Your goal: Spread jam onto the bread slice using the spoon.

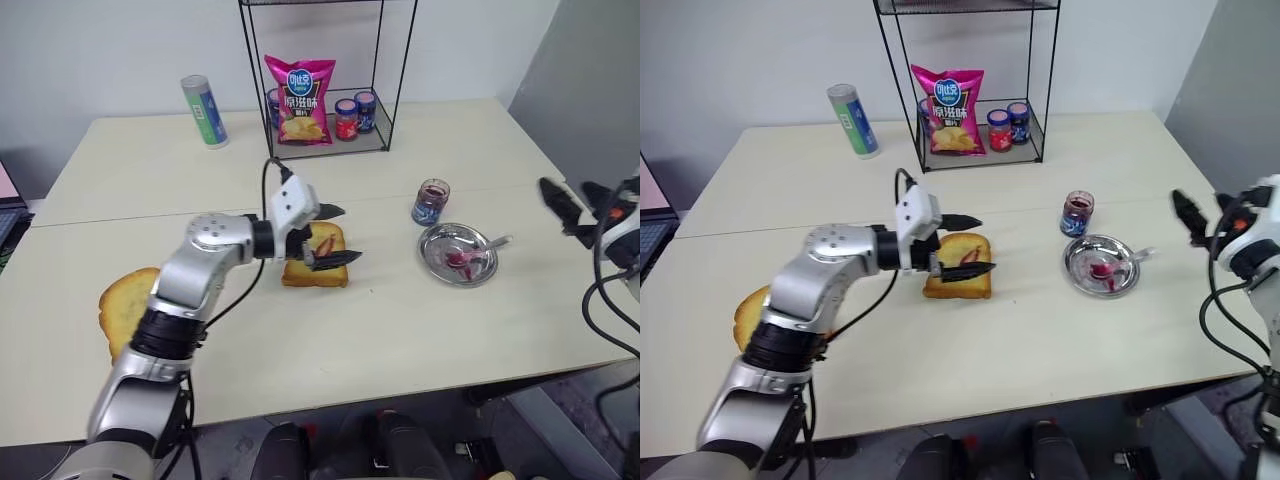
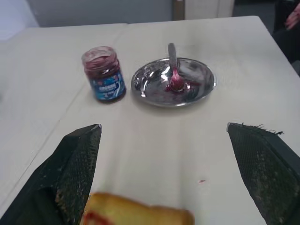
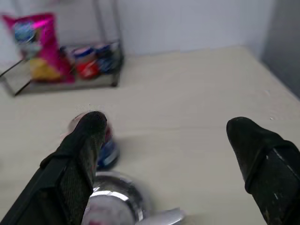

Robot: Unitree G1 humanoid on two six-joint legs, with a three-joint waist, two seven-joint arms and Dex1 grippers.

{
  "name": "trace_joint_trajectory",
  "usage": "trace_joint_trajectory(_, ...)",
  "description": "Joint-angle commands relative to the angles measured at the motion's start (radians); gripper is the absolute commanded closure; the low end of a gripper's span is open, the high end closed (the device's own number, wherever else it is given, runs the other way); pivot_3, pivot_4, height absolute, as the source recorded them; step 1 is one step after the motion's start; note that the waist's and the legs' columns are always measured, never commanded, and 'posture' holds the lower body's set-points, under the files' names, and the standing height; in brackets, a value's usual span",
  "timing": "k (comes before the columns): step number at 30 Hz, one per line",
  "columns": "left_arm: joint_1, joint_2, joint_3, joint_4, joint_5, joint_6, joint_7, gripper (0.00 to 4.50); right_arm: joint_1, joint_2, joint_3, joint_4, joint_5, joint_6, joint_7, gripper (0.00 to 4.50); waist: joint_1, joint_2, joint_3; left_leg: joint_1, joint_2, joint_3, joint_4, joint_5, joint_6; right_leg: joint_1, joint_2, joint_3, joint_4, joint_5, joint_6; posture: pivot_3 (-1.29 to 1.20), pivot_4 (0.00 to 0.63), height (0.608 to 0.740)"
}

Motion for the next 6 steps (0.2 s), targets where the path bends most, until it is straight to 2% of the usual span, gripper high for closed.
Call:
trace_joint_trajectory(1, 0.037, 0.138, 0.118, 0.014, -0.018, 0.009, -0.053, 0.00, 0.076, -0.177, 0.058, -0.136, -0.007, 0.030, 0.267, 0.05, 0.000, -0.001, 0.001, 0.000, 0.000, 0.000, 0.000, 0.000, 0.000, 0.000, 0.000, 0.000, 0.000, 0.000, 0.000, 0.00, 0.150, 0.740)
trace_joint_trajectory(4, 0.069, 0.183, 0.141, 0.003, -0.035, 0.027, -0.074, 0.00, 0.109, -0.210, 0.073, -0.162, 0.014, 0.054, 0.340, 0.05, 0.006, -0.004, 0.001, -0.001, 0.001, 0.000, 0.001, 0.000, 0.000, 0.000, -0.001, -0.002, -0.001, 0.000, 0.000, 0.00, 0.150, 0.740)
trace_joint_trajectory(6, 0.080, 0.186, 0.146, -0.010, -0.037, 0.035, -0.072, 0.00, 0.087, -0.178, 0.072, -0.152, 0.041, 0.083, 0.329, 0.05, 0.008, -0.005, 0.001, -0.001, 0.001, 0.000, 0.002, 0.000, 0.000, 0.001, -0.005, -0.002, -0.002, 0.000, 0.001, 0.00, 0.150, 0.740)
